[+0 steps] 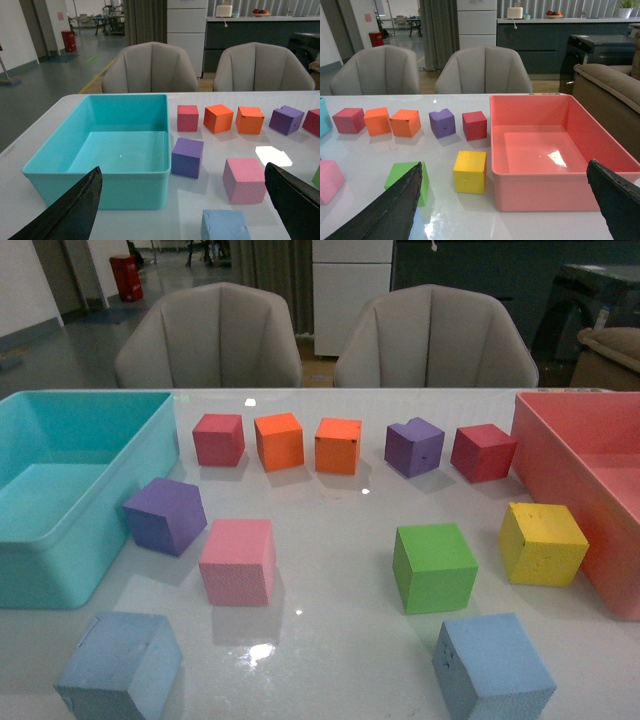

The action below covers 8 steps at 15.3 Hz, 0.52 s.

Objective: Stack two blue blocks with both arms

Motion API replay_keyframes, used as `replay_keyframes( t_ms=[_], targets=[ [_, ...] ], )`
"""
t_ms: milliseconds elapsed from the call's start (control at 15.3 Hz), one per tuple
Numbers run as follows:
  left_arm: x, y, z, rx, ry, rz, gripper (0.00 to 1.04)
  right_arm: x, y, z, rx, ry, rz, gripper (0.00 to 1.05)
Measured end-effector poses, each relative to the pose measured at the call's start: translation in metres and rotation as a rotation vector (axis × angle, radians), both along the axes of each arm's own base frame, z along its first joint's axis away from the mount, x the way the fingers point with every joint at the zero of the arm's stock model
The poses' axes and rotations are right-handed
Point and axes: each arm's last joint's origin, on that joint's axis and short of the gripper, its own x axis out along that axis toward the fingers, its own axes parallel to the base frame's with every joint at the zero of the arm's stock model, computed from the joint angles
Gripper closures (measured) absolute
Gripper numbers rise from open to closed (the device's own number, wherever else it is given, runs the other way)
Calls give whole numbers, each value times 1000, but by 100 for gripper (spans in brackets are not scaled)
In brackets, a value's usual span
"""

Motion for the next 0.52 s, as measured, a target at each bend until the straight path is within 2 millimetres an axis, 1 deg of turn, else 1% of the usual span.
replay_keyframes(
  t_ms=[522],
  targets=[
    [0, 0, 0, 0, 0, 0, 7, 0, 0, 0, 0, 0, 0, 6]
  ],
)
